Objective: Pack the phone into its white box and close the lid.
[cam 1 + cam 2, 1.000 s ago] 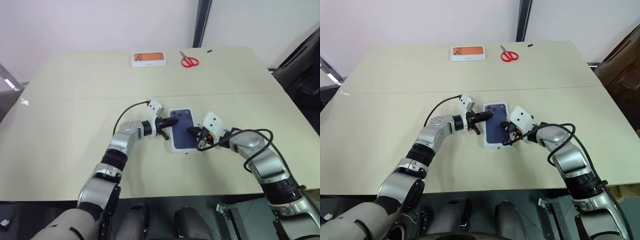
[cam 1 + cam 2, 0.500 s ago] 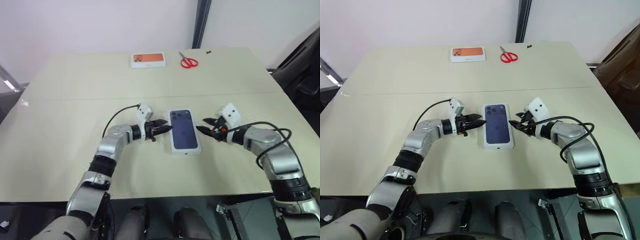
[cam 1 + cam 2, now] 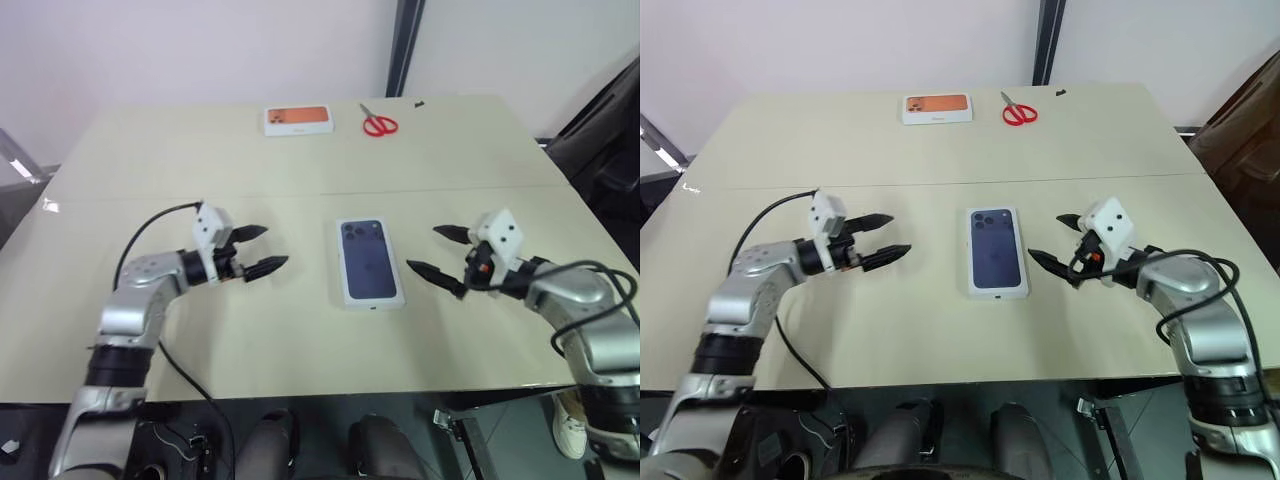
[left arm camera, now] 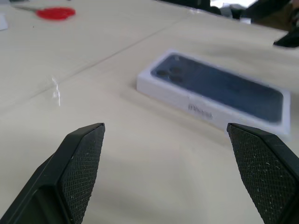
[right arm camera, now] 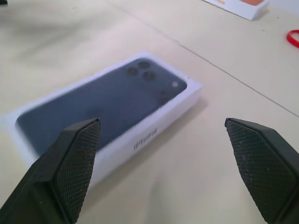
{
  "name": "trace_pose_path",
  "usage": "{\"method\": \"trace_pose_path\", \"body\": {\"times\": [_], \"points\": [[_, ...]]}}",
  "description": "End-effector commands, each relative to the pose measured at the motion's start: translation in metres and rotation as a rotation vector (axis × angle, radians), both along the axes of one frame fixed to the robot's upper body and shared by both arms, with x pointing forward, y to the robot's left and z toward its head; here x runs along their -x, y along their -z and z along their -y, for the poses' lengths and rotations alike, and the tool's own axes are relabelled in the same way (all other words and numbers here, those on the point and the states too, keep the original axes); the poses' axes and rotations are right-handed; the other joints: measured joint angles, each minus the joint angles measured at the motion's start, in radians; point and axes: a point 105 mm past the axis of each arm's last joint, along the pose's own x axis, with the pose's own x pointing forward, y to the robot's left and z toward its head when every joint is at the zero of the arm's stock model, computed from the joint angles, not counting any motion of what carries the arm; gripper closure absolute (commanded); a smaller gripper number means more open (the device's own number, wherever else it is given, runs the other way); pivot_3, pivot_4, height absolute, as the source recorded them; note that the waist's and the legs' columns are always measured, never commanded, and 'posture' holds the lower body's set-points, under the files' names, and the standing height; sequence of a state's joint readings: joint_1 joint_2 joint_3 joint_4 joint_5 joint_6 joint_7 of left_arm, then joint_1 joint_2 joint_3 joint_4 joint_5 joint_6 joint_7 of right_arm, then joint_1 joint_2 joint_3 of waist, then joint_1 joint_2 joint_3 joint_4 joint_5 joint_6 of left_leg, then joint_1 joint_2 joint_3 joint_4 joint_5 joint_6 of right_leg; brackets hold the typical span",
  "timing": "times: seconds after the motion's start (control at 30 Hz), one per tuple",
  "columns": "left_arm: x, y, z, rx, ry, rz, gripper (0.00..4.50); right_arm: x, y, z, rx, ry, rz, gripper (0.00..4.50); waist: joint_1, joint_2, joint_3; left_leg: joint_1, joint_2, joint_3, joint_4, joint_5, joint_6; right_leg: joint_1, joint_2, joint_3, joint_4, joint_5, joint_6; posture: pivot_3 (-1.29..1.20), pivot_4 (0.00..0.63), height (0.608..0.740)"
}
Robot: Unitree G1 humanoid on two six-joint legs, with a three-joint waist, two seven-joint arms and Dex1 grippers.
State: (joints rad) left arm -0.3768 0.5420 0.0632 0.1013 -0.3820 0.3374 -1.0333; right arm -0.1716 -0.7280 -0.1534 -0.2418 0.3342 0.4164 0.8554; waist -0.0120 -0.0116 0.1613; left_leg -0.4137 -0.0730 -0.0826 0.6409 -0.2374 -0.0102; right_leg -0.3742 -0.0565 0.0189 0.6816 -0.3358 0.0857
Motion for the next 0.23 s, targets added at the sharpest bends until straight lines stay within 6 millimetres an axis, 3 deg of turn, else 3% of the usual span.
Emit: {"method": "trace_pose_path", "body": {"times": [0.03,0.23], "points": [[0.012,-0.004,-0.018,-0.013,-0.018,0.018,0.09,0.014,-0.005,0.011,0.066,-0.027,0.063,0.03,0.001,0.0,0.0,0.0,0.0,0.0,0.0,0.0,0.0,0.0,0.0,0.0,0.0,0.0,0.0,0.0,0.15,0.74],[0.025,0.003,-0.049,-0.048,-0.091,0.009,0.09,0.032,-0.001,0.031,0.093,-0.035,0.056,0.03,0.005,0.001,0.0,0.0,0.0,0.0,0.0,-0.001,0.001,0.001,-0.001,0.0,-0.001,0.0,0.0,0.0,0.15,0.74]]}}
